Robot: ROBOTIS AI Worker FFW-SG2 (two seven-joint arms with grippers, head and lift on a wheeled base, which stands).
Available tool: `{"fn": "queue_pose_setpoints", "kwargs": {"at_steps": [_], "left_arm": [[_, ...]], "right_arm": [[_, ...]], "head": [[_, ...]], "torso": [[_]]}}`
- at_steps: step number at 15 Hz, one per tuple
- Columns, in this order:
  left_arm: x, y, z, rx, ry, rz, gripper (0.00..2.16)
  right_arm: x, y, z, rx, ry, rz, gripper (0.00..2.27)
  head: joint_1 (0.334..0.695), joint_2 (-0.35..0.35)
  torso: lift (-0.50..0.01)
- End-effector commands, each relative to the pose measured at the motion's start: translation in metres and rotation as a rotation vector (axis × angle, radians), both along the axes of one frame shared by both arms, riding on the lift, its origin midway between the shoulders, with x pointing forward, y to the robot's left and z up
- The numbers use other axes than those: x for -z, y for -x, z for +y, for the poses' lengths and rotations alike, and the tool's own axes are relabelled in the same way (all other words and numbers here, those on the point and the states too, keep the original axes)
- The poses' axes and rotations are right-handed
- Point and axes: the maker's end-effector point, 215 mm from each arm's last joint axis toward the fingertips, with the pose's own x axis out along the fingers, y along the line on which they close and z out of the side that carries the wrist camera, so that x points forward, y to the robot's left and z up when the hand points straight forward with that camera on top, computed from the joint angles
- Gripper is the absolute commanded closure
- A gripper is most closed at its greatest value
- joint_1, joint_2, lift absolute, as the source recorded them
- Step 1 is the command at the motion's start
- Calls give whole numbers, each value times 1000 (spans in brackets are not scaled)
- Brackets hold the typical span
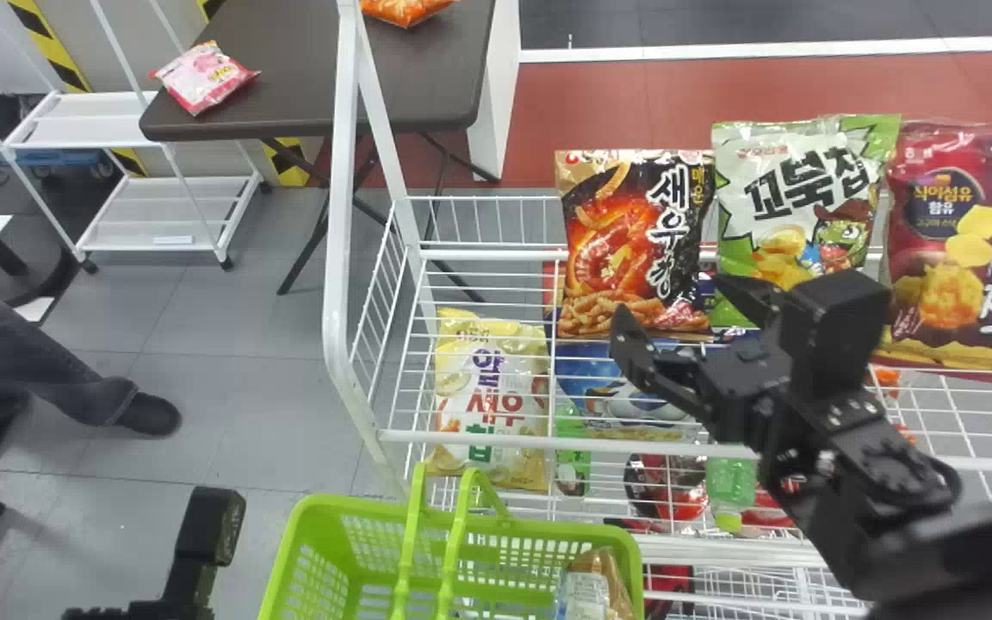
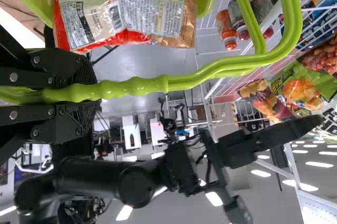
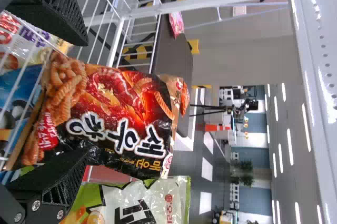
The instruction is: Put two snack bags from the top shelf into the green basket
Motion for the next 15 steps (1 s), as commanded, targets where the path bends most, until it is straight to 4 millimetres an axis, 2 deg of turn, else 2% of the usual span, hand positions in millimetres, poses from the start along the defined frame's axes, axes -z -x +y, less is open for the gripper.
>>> {"fn": "queue_pose_setpoints", "kwargs": {"at_steps": [1, 3, 6, 9, 10, 11, 12, 14, 15], "left_arm": [[1, 3, -1, 3, 0, 14, 2148], [0, 2, -2, 6, -3, 9, 2148], [-2, 1, 1, 5, -8, 1, 2148], [-2, 0, 4, 2, -10, 0, 2148], [-2, 0, 4, 2, -9, 1, 2148], [-3, 0, 3, 2, -9, 0, 2148], [-2, 0, 4, 2, -9, 1, 2148], [-2, 0, 4, 1, -9, 1, 2148], [-2, 0, 4, 1, -9, 1, 2148]], "right_arm": [[2, -27, 16, -2, 4, -20, 90], [2, -47, 27, 11, 0, -20, 90], [17, -75, 38, 33, 65, 2, 90], [48, -85, 41, 66, 158, 96, 174], [55, -87, 40, 67, 171, 119, 309], [60, -90, 39, 66, 187, 140, 792], [62, -88, 39, 60, 180, 151, 1430], [54, -86, 40, 59, 169, 123, 2128], [40, -85, 40, 63, 155, 81, 2246]], "head": [[695, 111], [695, 124], [695, 144], [695, 156], [695, 159], [695, 161], [695, 164], [695, 164], [695, 164]], "torso": [[-1], [-1], [-1], [-1], [-1], [-1], [-1], [-1], [-1]]}}
